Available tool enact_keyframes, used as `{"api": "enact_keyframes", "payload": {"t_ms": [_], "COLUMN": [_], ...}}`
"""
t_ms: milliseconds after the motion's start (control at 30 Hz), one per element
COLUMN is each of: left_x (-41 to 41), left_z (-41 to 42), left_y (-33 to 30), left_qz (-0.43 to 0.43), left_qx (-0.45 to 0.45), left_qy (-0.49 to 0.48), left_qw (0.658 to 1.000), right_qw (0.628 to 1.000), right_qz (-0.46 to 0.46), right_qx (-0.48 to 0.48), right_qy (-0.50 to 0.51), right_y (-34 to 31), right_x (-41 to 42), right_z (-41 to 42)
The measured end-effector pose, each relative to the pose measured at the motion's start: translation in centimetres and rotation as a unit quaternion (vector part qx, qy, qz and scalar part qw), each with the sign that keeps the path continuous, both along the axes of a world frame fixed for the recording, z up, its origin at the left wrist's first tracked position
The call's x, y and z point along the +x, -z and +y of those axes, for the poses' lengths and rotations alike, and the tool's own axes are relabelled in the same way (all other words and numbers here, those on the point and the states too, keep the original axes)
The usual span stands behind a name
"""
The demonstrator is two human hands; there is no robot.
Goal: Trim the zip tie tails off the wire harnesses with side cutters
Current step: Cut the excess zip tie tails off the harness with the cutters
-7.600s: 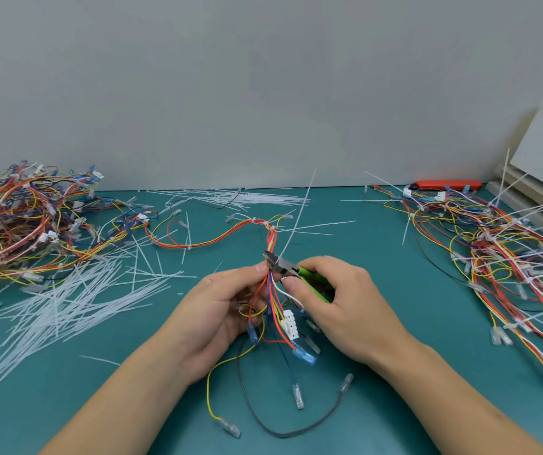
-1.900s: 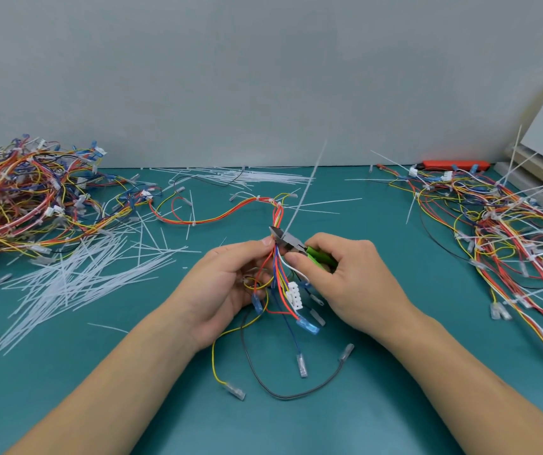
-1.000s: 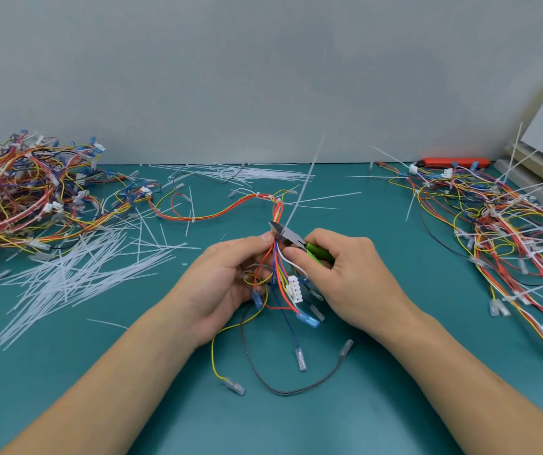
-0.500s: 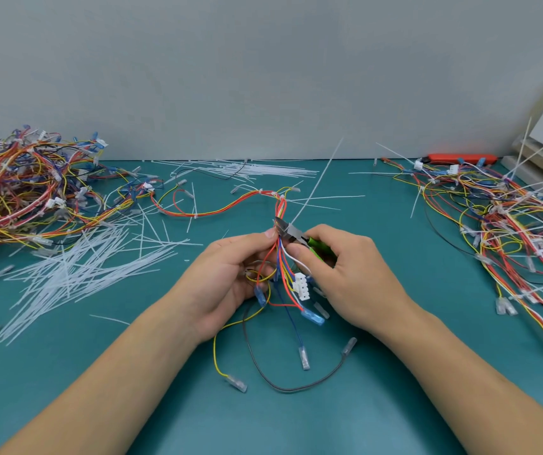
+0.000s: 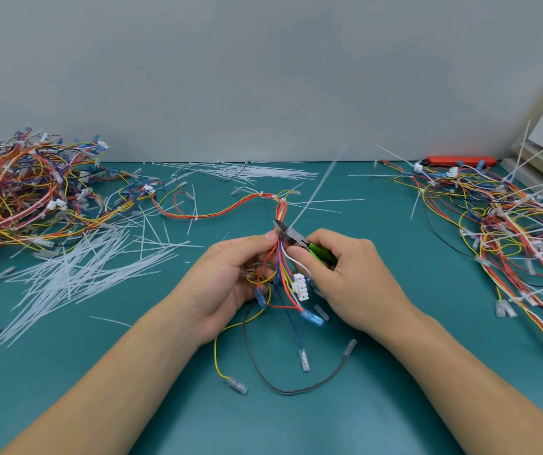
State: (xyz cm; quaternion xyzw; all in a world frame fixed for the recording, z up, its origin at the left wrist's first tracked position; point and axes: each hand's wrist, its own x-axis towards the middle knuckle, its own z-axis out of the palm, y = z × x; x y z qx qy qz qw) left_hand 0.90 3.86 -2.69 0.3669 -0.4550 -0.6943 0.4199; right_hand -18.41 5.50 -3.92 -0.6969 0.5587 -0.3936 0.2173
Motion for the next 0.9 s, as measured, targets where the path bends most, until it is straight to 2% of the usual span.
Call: {"api": "enact_keyframes", "payload": {"t_ms": [900], "left_x": [0.13], "left_z": [-0.24], "left_y": [0.47], "left_qz": [-0.001], "left_qx": [-0.002], "left_qy": [-0.012], "left_qw": [1.000], "right_qw": [1.000], "right_qz": [-0.020], "right_qx": [-0.001], "right_qy": [-0.007], "right_y": [0.09], "right_x": [-0.33], "right_z": [-0.14]}}
